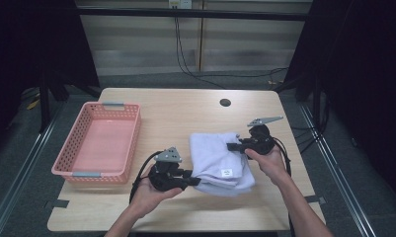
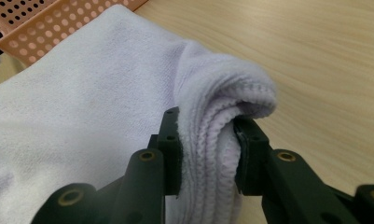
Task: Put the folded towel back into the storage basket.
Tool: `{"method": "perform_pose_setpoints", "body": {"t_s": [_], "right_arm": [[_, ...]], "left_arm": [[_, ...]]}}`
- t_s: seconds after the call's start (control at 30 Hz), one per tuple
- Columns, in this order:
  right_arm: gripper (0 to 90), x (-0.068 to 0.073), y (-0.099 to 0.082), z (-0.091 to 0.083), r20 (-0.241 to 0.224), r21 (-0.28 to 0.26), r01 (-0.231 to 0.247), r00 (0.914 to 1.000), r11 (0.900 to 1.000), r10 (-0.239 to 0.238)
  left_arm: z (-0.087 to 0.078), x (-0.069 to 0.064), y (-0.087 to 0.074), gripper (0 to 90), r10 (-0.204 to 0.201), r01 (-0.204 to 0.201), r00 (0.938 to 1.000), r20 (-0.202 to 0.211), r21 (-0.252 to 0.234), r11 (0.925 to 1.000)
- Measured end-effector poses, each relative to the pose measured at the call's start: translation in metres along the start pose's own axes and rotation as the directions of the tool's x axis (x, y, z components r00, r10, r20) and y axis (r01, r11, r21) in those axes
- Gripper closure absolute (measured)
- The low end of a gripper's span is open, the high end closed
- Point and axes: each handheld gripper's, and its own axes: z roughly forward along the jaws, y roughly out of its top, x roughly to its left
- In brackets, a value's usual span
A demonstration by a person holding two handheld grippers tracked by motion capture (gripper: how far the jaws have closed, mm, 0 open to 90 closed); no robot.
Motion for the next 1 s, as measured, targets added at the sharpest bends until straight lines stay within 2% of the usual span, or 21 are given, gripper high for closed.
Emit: {"method": "perform_pose_setpoints", "body": {"t_s": [0.1,0.27,0.43,0.6,0.67,1.0], "right_arm": [[68.4,0.001,0.008,0.003,-0.003,-0.003,0.009,1.0,1.0,-0.009],[68.4,0.003,0.023,0.013,-0.019,-0.01,0.019,0.9996,0.9998,-0.019],[68.5,0.009,0.035,0.019,-0.027,-0.016,0.028,0.9992,0.9995,-0.028],[68.4,0.014,0.048,0.025,-0.041,-0.03,0.034,0.9985,0.999,-0.035],[68.4,0.018,0.054,0.028,-0.044,-0.039,0.029,0.9986,0.9988,-0.031],[68.4,0.033,0.084,0.047,-0.075,-0.025,0.073,0.9944,0.997,-0.075]], "left_arm": [[-0.005,0.005,0.001,69.1,-0.026,0.025,0.9996,-0.011,-0.011,0.9996],[-0.016,0.011,0.004,69.1,-0.027,0.027,0.9989,-0.038,-0.004,0.9996],[-0.029,0.018,0.004,69.1,-0.043,0.042,0.9978,-0.05,-0.029,0.9987],[-0.041,0.022,0.005,68.9,-0.044,0.042,0.9963,-0.073,-0.029,0.9987],[-0.048,0.025,0.004,68.9,-0.056,0.053,0.9953,-0.079,-0.044,0.9977],[-0.075,0.034,0.001,68.9,-0.079,0.069,0.9922,-0.097,-0.102,0.9923]]}}
